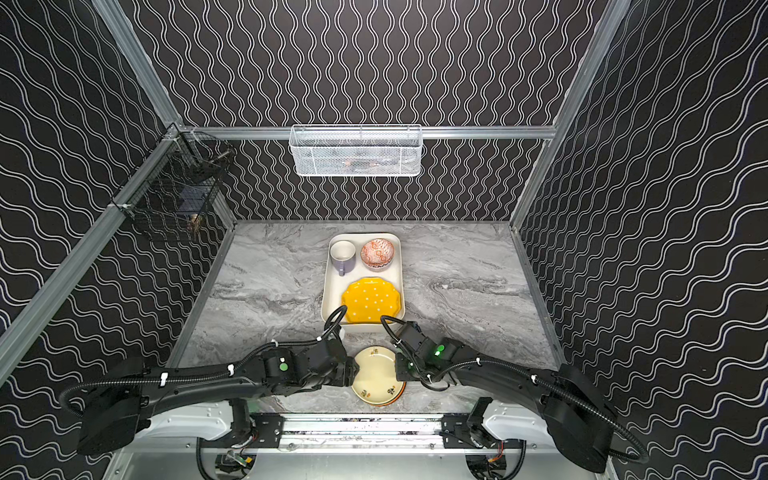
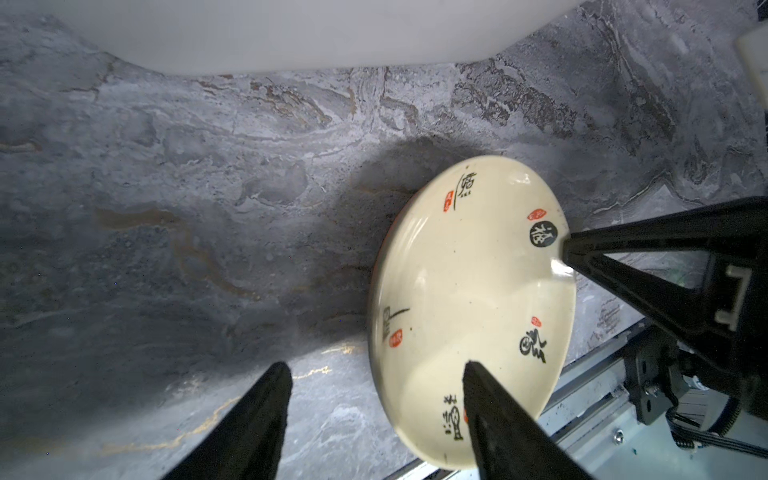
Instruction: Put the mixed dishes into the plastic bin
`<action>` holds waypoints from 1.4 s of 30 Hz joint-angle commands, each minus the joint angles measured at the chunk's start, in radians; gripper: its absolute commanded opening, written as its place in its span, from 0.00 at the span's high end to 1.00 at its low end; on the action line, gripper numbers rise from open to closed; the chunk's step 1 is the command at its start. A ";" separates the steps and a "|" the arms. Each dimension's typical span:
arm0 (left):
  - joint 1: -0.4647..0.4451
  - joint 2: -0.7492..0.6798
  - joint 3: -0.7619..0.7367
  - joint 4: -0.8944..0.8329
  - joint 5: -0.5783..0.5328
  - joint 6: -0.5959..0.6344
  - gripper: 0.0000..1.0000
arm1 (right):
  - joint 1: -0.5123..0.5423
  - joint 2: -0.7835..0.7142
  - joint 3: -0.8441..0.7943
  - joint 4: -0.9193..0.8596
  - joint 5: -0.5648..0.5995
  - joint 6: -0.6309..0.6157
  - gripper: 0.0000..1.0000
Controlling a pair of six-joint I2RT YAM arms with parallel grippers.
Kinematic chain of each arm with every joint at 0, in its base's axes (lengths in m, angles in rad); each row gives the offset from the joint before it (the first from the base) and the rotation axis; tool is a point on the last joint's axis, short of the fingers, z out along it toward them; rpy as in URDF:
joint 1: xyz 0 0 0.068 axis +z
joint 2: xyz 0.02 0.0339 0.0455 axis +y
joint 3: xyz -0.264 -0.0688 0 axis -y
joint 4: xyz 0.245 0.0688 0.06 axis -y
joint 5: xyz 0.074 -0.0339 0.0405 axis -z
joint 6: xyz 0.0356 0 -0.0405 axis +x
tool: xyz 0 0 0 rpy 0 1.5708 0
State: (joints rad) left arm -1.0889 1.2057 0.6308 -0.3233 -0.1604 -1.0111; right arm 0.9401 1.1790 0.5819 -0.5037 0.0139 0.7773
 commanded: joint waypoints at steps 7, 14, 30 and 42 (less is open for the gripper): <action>0.012 -0.024 -0.054 0.061 0.040 0.008 0.30 | 0.030 0.053 0.010 0.038 -0.034 0.025 0.90; 0.012 -0.065 -0.084 0.058 0.046 -0.007 0.30 | 0.063 0.070 0.033 0.045 -0.013 0.046 0.91; 0.012 -0.093 -0.091 0.050 0.053 -0.009 0.36 | 0.068 0.025 0.036 0.057 -0.029 0.057 0.92; 0.012 -0.062 -0.072 0.053 0.067 0.001 0.49 | 0.069 0.014 0.026 0.028 0.005 0.066 0.90</action>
State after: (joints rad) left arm -1.0782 1.1404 0.5510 -0.2790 -0.0967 -1.0035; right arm 1.0073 1.2060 0.6079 -0.4534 -0.0151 0.8265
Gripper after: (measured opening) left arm 0.525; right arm 0.100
